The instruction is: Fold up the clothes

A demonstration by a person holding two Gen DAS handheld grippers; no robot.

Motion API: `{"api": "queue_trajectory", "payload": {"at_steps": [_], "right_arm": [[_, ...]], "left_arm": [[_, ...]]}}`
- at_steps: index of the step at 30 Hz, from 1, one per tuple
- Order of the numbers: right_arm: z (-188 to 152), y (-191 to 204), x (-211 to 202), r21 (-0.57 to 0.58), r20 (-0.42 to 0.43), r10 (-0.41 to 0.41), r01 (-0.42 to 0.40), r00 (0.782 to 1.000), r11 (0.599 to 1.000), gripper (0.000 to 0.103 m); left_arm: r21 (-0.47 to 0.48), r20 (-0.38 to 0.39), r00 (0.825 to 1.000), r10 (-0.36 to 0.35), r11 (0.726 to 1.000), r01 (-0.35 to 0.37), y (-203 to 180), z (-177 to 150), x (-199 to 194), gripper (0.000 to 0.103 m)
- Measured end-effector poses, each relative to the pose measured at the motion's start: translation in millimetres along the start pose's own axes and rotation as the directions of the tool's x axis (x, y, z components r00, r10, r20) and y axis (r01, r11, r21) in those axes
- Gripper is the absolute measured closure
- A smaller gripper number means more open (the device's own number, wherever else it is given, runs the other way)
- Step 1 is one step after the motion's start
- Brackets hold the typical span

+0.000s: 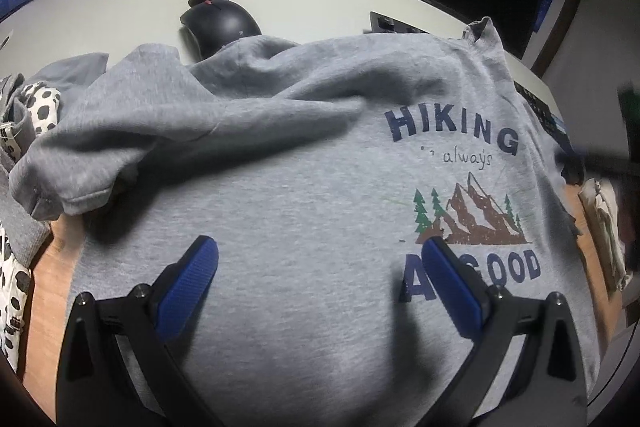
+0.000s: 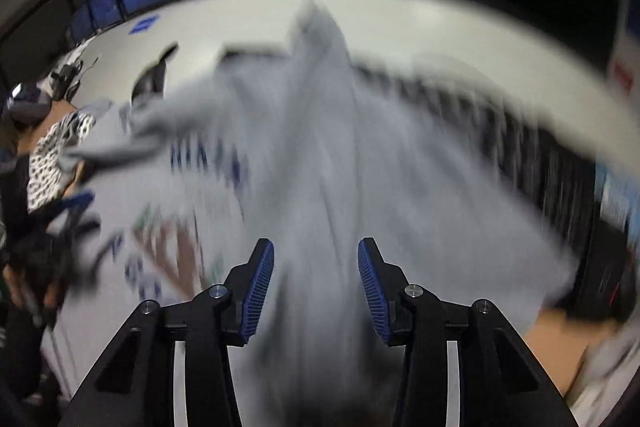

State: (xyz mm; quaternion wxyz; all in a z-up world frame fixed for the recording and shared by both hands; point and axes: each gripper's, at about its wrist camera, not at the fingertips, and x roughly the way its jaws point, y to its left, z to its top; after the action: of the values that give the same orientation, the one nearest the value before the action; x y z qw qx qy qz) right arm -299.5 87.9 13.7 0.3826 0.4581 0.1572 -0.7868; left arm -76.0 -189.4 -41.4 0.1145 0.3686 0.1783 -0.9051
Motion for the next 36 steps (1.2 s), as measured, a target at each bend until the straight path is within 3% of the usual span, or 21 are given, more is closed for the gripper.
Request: {"api": "queue_trajectory", "payload": {"at_steps": [2,4,5,6,7,9,10,11,12,13,14,16,18,21,23,25,26,31,34,36], "right_arm": [[-28,-31,7,0.044,-0.058,-0.066,0.068,0.996,0.997,0.059],[-43,-60,12,0.026,-0.053,-0.197,0.199,0.979,0.98,0.053],[-44,-77,10,0.071,-0.053,-0.247,0.25,0.968,0.966,0.035],[-46,-92,7,0.109,-0.055,-0.308,0.313,0.95,0.944,0.025],[-46,-98,1,0.114,-0.055,-0.41,0.413,0.911,0.903,0.027],[-48,-92,-12,0.049,0.011,-0.61,0.609,0.792,0.792,0.027],[-51,-85,-24,0.053,0.046,-0.623,0.621,0.781,0.782,0.027],[-58,-75,-35,0.069,0.076,-0.506,0.501,0.859,0.862,0.027],[-65,-64,-46,0.08,0.108,-0.378,0.371,0.919,0.925,0.027],[-72,-53,-58,0.087,0.141,-0.243,0.233,0.96,0.969,0.027],[-79,-41,-67,0.079,0.167,-0.122,0.11,0.978,0.991,0.026],[-104,-1,-68,-0.03,0.168,0.0,0.006,0.986,1.0,0.025],[-128,35,-58,-0.113,0.145,0.051,-0.035,0.988,0.993,0.025],[-163,79,-37,-0.195,0.124,0.04,-0.015,0.991,0.981,0.021],[-183,105,-26,-0.248,0.114,0.019,0.01,0.993,0.969,0.017],[-183,103,-33,-0.237,0.109,-0.037,0.062,0.993,0.969,0.011],[-180,96,-34,-0.203,0.099,-0.041,0.06,0.994,0.977,0.002],[-164,66,-37,-0.1,0.098,-0.121,0.131,0.988,0.986,0.001],[-166,56,-53,-0.045,0.129,-0.217,0.224,0.968,0.974,0.001],[-181,67,-74,-0.08,0.173,-0.206,0.222,0.963,0.972,0.001]], "left_arm": [[0.018,-0.007,1.0,0.018,1.0,-0.018,-5,2,3,0.0],[0.065,-0.025,0.998,0.06,0.996,-0.058,-13,3,8,0.0],[0.092,-0.034,0.996,0.08,0.993,-0.076,-18,3,11,0.0],[0.113,-0.04,0.995,0.091,0.99,-0.085,-21,2,14,0.001],[0.127,-0.044,0.994,0.098,0.988,-0.092,-24,3,16,0.0],[0.107,-0.046,0.996,0.071,0.992,-0.066,-20,2,12,0.001],[0.089,-0.044,0.998,0.049,0.995,-0.045,-16,2,9,0.001],[0.069,-0.053,0.998,0.022,0.997,-0.018,-12,1,4,0.001],[0.049,-0.074,0.997,-0.012,0.999,0.016,-7,0,-2,0.001],[0.028,-0.094,0.994,-0.046,0.998,0.049,-3,-1,-7,0.001],[0.018,-0.105,0.992,-0.069,0.997,0.072,2,-3,-15,0.001],[0.025,-0.101,0.991,-0.086,0.996,0.089,13,-9,-34,0.001],[0.051,-0.092,0.995,-0.043,0.998,0.048,22,-17,-48,0.001],[0.054,-0.155,0.988,0.03,0.998,-0.022,39,-35,-46,0.001],[0.095,-0.15,0.986,0.074,0.994,-0.06,41,-49,-48,0.001],[0.159,-0.118,0.984,0.136,0.98,-0.117,38,-62,-51,0.0],[0.177,-0.095,0.982,0.163,0.973,-0.145,38,-67,-51,0.0],[0.132,-0.056,0.99,0.13,0.984,-0.122,50,-65,-56,0.001],[0.101,-0.059,0.997,0.058,0.994,-0.051,53,-71,-81,0.001],[0.095,-0.054,0.998,0.026,0.995,-0.021,54,-78,-101,0.001]]}}
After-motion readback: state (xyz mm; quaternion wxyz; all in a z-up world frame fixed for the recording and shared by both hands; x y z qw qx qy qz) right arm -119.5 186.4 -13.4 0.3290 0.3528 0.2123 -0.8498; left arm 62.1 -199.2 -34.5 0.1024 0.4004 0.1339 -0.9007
